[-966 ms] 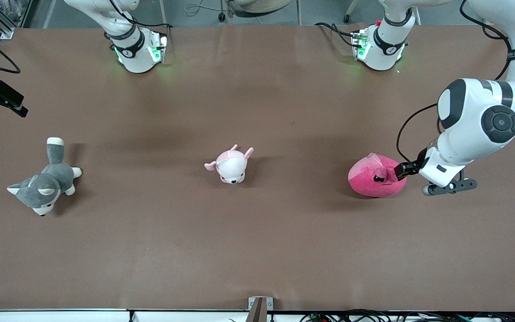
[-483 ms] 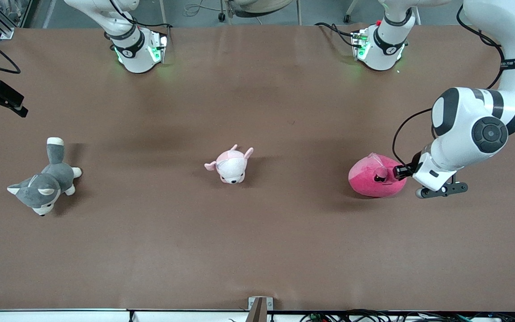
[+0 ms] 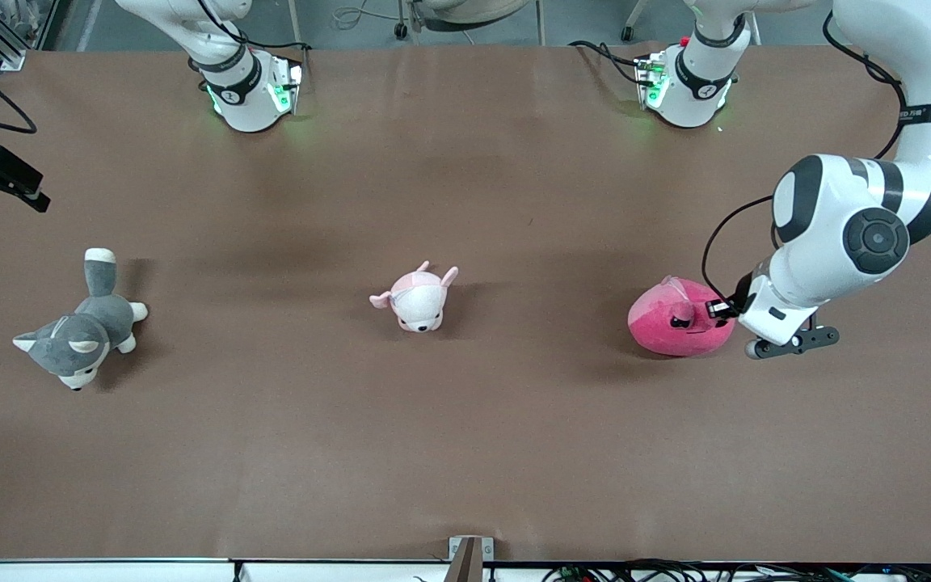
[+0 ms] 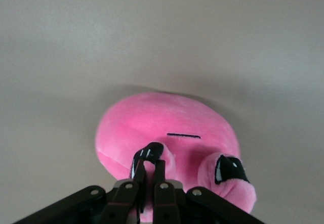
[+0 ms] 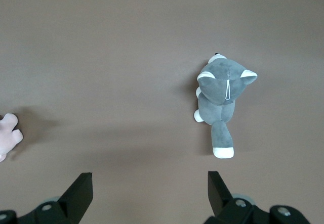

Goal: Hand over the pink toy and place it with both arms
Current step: 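Close the left gripper on the pink plush toy, then lift the pink toy with the left gripper while the right gripper approaches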

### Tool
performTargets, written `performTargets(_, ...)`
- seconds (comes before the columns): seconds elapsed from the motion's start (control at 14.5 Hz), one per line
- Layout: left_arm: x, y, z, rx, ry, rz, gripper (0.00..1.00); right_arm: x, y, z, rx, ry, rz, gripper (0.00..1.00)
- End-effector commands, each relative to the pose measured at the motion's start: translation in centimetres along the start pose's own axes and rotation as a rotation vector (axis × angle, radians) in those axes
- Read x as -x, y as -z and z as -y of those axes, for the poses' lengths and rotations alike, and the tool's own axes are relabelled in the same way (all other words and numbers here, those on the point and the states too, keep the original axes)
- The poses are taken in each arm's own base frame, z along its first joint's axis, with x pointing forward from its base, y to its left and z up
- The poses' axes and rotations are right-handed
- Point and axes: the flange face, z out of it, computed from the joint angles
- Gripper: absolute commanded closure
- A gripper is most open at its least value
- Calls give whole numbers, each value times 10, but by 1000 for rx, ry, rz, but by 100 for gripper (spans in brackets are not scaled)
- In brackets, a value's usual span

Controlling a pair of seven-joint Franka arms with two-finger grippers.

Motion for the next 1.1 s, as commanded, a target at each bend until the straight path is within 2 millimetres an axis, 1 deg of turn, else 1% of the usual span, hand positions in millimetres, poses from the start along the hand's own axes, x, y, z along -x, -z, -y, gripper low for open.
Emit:
performTargets(0.0, 18, 77, -24, 30, 7, -11, 100, -3, 0, -3, 5, -1, -4, 0)
performTargets(0.07, 18, 104, -31, 37, 7, -20, 100, -3, 1, -2, 5, 0, -6, 0)
performTargets(0.21, 22, 134, -42, 67, 35, -6, 100, -3, 0, -3, 5, -1, -4, 0)
performTargets(0.28, 26, 148, -52, 101, 46, -6, 100, -3, 1, -4, 5, -3, -6, 0)
performTargets(0.48, 45, 194, -79, 156, 21, 20, 100, -5, -5, -2, 4, -3, 5, 0)
performTargets(0.55, 49, 204, -87, 179, 29, 21, 100, -7, -9, -2, 4, -1, 11, 0)
performTargets(0.62, 57, 212, -101, 220, 40, 33, 100, -8, -11, -1, 4, -1, 16, 0)
performTargets(0.76, 74, 221, -126, 272, 78, 68, 100, -11, -19, 0, 3, 2, 34, 0)
performTargets(0.83, 84, 230, -141, 288, 83, 68, 100, -12, -19, 1, 3, 5, 33, 0)
performTargets(0.9, 102, 236, -166, 303, 75, 75, 100, -11, -18, 5, 1, 11, 33, 0)
performTargets(0.97, 110, 234, -182, 311, 83, 86, 100, -11, -18, 8, 0, 17, 34, 0)
performTargets(1.03, 121, 240, -199, 340, 85, 85, 100, -11, -17, 10, 0, 20, 36, 0)
